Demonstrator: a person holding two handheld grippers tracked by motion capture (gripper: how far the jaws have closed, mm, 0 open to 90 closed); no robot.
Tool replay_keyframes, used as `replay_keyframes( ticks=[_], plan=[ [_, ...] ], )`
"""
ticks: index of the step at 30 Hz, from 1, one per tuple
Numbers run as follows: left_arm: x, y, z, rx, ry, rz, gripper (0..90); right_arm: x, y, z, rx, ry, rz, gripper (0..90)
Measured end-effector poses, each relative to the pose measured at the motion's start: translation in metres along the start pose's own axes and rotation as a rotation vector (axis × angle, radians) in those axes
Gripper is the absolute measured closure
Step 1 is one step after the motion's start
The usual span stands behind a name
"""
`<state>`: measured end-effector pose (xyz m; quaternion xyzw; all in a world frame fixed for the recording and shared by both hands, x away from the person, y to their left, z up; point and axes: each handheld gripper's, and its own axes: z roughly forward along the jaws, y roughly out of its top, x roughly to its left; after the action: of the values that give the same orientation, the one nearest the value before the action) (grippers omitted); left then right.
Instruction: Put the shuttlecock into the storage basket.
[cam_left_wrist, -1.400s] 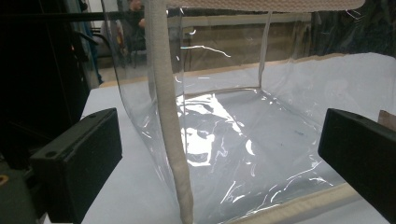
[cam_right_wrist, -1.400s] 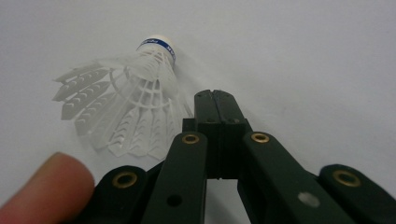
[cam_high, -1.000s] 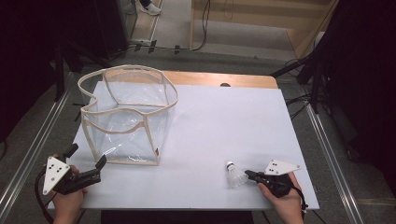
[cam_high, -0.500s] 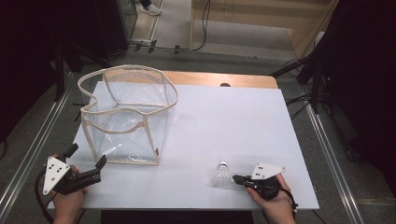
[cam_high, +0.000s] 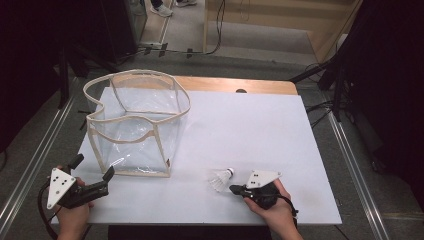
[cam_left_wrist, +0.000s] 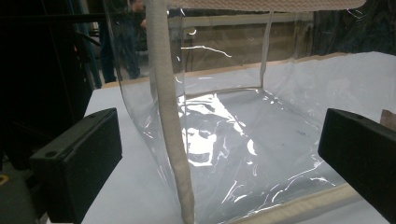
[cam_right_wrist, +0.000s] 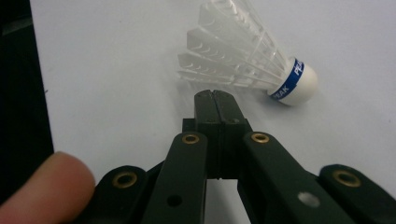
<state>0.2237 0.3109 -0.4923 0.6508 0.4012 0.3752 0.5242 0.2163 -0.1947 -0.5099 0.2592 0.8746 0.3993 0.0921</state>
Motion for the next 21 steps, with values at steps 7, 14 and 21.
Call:
replay_keyframes(
  ticks=[7, 14, 21],
  plan=[
    [0.000, 0.000, 0.000, -0.002, 0.002, -0.001, 0.3, -0.003, 0.020, 0.017, 0.021, -0.018, -0.007, 87.7],
    [0.000, 0.000, -0.001, -0.007, 0.002, -0.007, 0.3, -0.015, 0.041, 0.035, 0.034, -0.057, 0.018, 87.7],
    [0.001, 0.000, -0.001, -0.008, -0.001, -0.007, 0.3, -0.028, 0.054, 0.048, 0.046, -0.111, 0.055, 87.7]
  ],
)
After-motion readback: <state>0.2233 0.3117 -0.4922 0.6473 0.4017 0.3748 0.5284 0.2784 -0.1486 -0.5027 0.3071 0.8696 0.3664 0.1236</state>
